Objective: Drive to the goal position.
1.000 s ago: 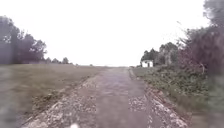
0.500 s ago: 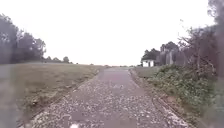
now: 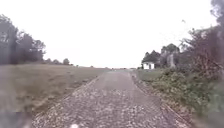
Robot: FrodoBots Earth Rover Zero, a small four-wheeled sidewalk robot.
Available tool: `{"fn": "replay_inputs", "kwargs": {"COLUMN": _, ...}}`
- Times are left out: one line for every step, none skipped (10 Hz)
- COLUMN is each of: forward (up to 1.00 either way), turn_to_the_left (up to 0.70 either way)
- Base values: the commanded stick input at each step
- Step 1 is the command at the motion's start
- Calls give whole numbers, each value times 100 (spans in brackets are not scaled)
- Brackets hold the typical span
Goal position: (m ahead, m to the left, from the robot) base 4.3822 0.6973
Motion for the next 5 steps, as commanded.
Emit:
{"fn": "replay_inputs", "kwargs": {"forward": 70, "turn_to_the_left": 0}}
{"fn": "replay_inputs", "kwargs": {"forward": 70, "turn_to_the_left": 0}}
{"fn": "replay_inputs", "kwargs": {"forward": 70, "turn_to_the_left": 0}}
{"fn": "replay_inputs", "kwargs": {"forward": 70, "turn_to_the_left": 0}}
{"fn": "replay_inputs", "kwargs": {"forward": 70, "turn_to_the_left": 0}}
